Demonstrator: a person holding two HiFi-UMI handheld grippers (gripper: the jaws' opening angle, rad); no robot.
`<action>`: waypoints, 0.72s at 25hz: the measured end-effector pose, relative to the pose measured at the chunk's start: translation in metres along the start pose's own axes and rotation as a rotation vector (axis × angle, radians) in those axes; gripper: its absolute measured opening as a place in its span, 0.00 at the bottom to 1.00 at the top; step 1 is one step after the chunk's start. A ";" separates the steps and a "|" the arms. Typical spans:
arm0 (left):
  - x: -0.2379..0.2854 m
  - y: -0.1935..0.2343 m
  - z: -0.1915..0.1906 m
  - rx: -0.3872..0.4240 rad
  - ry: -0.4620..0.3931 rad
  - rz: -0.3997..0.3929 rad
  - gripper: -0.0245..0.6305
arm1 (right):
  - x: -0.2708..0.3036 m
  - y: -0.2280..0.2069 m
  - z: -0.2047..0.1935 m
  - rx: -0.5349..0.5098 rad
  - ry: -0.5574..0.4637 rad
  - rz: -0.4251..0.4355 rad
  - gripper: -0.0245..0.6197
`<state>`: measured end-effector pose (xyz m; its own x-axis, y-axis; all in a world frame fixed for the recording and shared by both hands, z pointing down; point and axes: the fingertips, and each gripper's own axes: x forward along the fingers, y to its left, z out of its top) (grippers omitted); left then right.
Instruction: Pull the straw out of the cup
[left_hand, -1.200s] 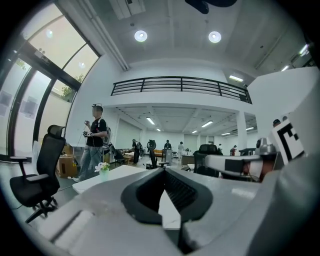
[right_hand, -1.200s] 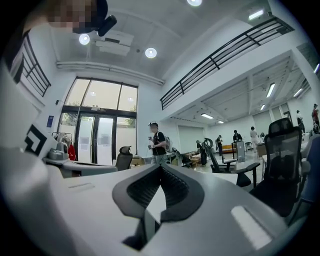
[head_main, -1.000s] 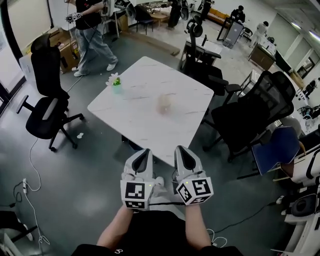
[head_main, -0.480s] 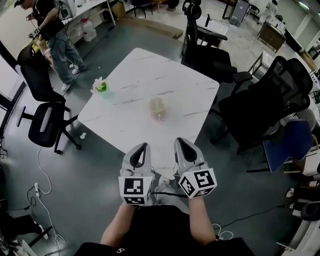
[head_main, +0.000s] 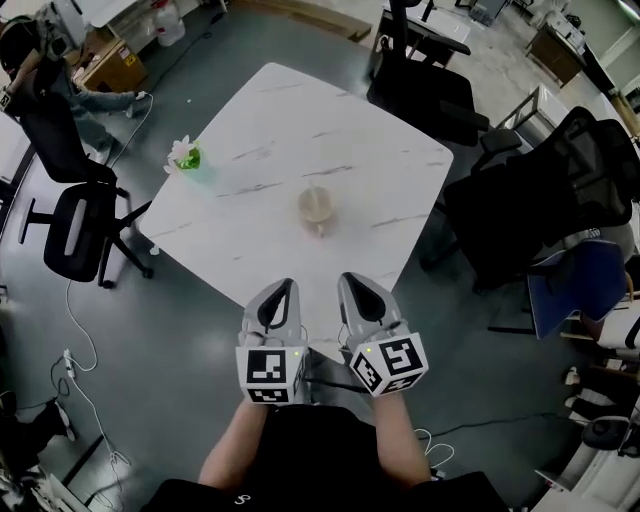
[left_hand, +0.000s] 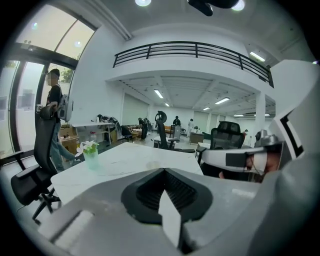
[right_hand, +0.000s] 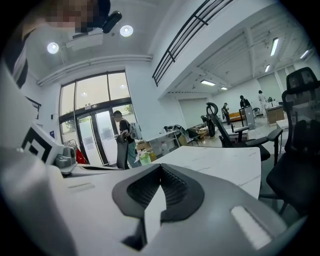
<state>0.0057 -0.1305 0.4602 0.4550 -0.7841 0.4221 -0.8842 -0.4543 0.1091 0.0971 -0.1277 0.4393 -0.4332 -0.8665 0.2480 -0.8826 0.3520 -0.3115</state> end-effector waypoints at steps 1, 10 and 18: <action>0.006 0.001 -0.001 -0.002 0.002 -0.008 0.04 | 0.005 -0.001 0.000 -0.006 0.011 -0.002 0.04; 0.045 0.014 0.001 -0.009 0.025 -0.047 0.04 | 0.050 -0.014 0.004 -0.058 0.067 -0.029 0.05; 0.068 0.028 -0.001 -0.028 0.038 -0.049 0.04 | 0.090 -0.022 0.000 -0.098 0.120 -0.019 0.11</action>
<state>0.0118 -0.1959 0.4925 0.4938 -0.7443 0.4496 -0.8638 -0.4791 0.1557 0.0775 -0.2134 0.4684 -0.4295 -0.8271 0.3626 -0.9020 0.3736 -0.2163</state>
